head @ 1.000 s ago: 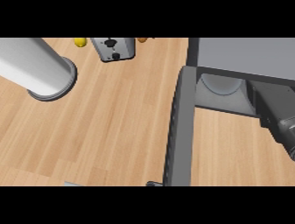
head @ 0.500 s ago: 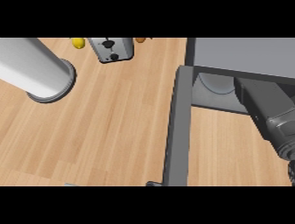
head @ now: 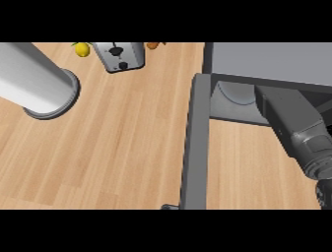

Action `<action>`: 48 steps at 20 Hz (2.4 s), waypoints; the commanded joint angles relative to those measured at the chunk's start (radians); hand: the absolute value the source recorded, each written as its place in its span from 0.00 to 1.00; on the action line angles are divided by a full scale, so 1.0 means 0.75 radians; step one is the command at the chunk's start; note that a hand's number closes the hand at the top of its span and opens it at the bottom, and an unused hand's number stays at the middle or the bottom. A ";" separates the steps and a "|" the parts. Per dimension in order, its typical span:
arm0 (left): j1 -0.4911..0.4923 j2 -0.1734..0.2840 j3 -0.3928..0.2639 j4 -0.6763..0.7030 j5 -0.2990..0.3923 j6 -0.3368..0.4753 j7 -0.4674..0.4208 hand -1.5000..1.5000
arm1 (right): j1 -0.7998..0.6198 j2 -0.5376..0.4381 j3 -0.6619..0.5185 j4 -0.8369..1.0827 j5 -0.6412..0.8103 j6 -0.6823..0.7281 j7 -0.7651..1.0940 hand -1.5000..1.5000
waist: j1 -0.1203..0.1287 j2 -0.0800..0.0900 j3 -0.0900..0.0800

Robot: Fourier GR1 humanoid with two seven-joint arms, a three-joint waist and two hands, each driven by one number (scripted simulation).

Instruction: Pick up the milk, place it into the microwave and close the microwave

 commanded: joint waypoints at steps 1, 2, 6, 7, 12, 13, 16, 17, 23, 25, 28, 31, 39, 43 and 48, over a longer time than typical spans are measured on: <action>0.034 -0.049 0.010 -0.002 -0.063 -0.034 -0.029 0.00 | -0.042 -0.055 0.041 0.005 0.041 0.076 0.035 0.00 | -0.042 -0.056 -0.043; 0.036 -0.067 -0.003 -0.006 -0.076 -0.031 -0.029 0.00 | -0.012 -0.025 0.021 -0.003 0.019 0.076 0.005 0.00 | -0.051 -0.055 -0.042; 0.055 -0.154 -0.069 -0.006 -0.122 -0.109 -0.064 0.00 | 0.018 -0.049 0.014 -0.010 0.008 0.178 -0.013 0.00 | -0.091 -0.066 -0.043; 0.119 -0.190 -0.118 -0.039 -0.097 -0.141 -0.048 0.00 | -0.002 -0.024 0.018 -0.003 0.010 0.178 0.021 0.00 | -0.089 -0.075 -0.043; 0.154 -0.192 -0.170 0.033 -0.116 -0.277 -0.069 0.00 | 0.110 -0.014 -0.046 -0.036 -0.072 0.518 -0.102 0.00 | -0.140 -0.088 -0.043; 0.154 -0.202 -0.188 0.007 -0.136 -0.281 -0.068 0.00 | 0.124 -0.027 -0.062 -0.047 -0.091 0.584 -0.120 0.00 | -0.146 -0.091 -0.043; 0.117 -0.198 -0.264 0.080 -0.183 -0.322 -0.049 0.00 | 0.162 0.057 -0.082 -0.058 -0.125 0.654 -0.161 0.00 | -0.167 -0.095 -0.044; 0.211 -0.217 -0.268 0.061 -0.184 -0.377 -0.059 0.00 | 0.172 0.025 -0.109 -0.073 -0.158 0.730 -0.160 0.00 | -0.176 -0.106 -0.045; 0.134 -0.263 -0.361 0.076 -0.442 -0.377 -0.177 0.00 | 0.344 0.176 -0.098 -0.113 -0.188 0.817 -0.251 0.00 | -0.208 -0.118 -0.047; 0.166 -0.264 -0.372 0.026 -0.457 -0.343 -0.170 0.00 | 0.416 0.221 -0.070 -0.161 -0.186 0.834 -0.272 0.00 | -0.227 -0.129 -0.047; 0.093 -0.264 -0.439 0.103 -0.607 -0.326 -0.251 0.00 | 0.527 0.264 -0.036 -0.216 -0.178 0.854 -0.327 0.00 | -0.236 -0.129 -0.048; 0.030 -0.264 -0.432 0.190 -0.669 -0.305 -0.282 1.00 | 0.655 0.306 0.028 -0.224 -0.134 0.778 -0.334 0.00 | -0.277 -0.142 -0.051; -0.060 -0.264 -0.543 0.284 -0.905 -0.201 -0.430 1.00 | 1.018 0.227 0.094 -0.434 -0.114 0.859 -0.405 0.00 | -0.312 -0.142 -0.054; -0.082 -0.264 -0.677 0.278 -1.040 -0.151 -0.449 1.00 | 1.195 0.167 0.093 -0.582 -0.147 0.926 -0.427 0.00 | -0.318 -0.143 -0.055; -0.163 -0.264 -0.778 0.370 -1.196 -0.081 -0.561 1.00 | 1.447 0.133 0.115 -0.807 -0.181 1.004 -0.448 0.00 | -0.326 -0.137 -0.057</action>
